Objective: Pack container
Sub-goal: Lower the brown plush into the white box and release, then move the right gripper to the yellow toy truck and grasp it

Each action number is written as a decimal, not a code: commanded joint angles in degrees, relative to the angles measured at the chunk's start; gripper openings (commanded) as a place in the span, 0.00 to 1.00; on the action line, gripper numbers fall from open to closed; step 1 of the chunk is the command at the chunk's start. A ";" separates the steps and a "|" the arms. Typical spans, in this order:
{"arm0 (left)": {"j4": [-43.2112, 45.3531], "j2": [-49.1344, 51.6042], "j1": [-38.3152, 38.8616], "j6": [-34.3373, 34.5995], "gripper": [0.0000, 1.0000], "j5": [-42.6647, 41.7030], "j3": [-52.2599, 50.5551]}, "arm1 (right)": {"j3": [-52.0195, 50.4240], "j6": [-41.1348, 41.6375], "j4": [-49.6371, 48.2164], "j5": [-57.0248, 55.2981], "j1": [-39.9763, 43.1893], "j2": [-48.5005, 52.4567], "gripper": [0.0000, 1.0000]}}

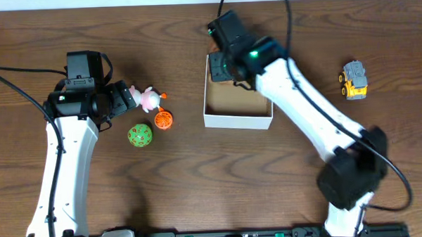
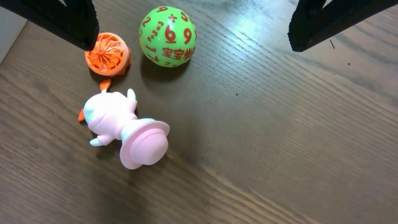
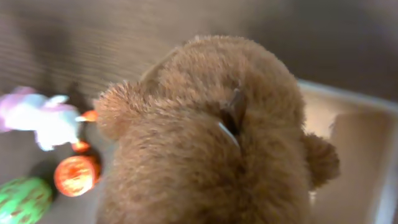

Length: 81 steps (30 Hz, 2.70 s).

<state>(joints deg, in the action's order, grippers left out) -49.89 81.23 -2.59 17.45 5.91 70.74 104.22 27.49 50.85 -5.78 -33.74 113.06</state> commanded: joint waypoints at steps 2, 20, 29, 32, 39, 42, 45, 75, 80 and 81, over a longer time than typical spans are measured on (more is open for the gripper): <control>-0.22 0.22 -0.24 -1.14 0.98 -0.35 1.11 | -0.11 6.36 -1.90 -0.83 -0.20 4.15 0.02; -0.22 0.22 -0.24 -1.14 0.98 -0.35 1.11 | -0.11 6.29 -6.12 -0.39 0.04 12.74 0.42; -0.20 0.22 -0.24 -1.14 0.98 -0.35 1.11 | -0.07 0.66 -5.64 -0.44 0.37 8.61 0.76; -0.22 0.22 -0.24 -1.14 0.98 -0.35 1.11 | -0.07 -0.37 -5.14 -0.46 1.14 4.72 0.81; -0.20 0.22 -0.24 -1.14 0.98 -0.35 1.11 | -0.07 -0.35 -0.20 -6.10 5.18 -6.32 0.88; -0.20 0.22 -0.24 -1.14 0.98 -0.35 1.11 | -0.07 -0.37 3.91 -9.05 9.55 -10.80 0.92; -0.22 0.22 -0.24 -1.14 0.98 -0.35 1.11 | -0.09 -0.39 8.57 -12.33 16.44 -13.79 0.97; -0.20 0.22 -0.24 -1.14 0.98 -0.35 1.11 | -7.02 -38.93 0.39 5.20 49.94 5.46 0.91; -0.20 0.22 -0.24 -1.14 0.98 -0.35 1.11 | -7.02 -38.91 0.37 5.20 49.94 8.96 0.87; -0.22 0.22 -0.24 -1.14 0.98 -0.35 1.11 | -7.02 -38.91 0.37 5.20 49.96 9.29 0.84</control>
<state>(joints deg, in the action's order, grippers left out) -49.91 81.23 -2.57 16.67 5.91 70.74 97.08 -10.92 51.31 -1.04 16.08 121.21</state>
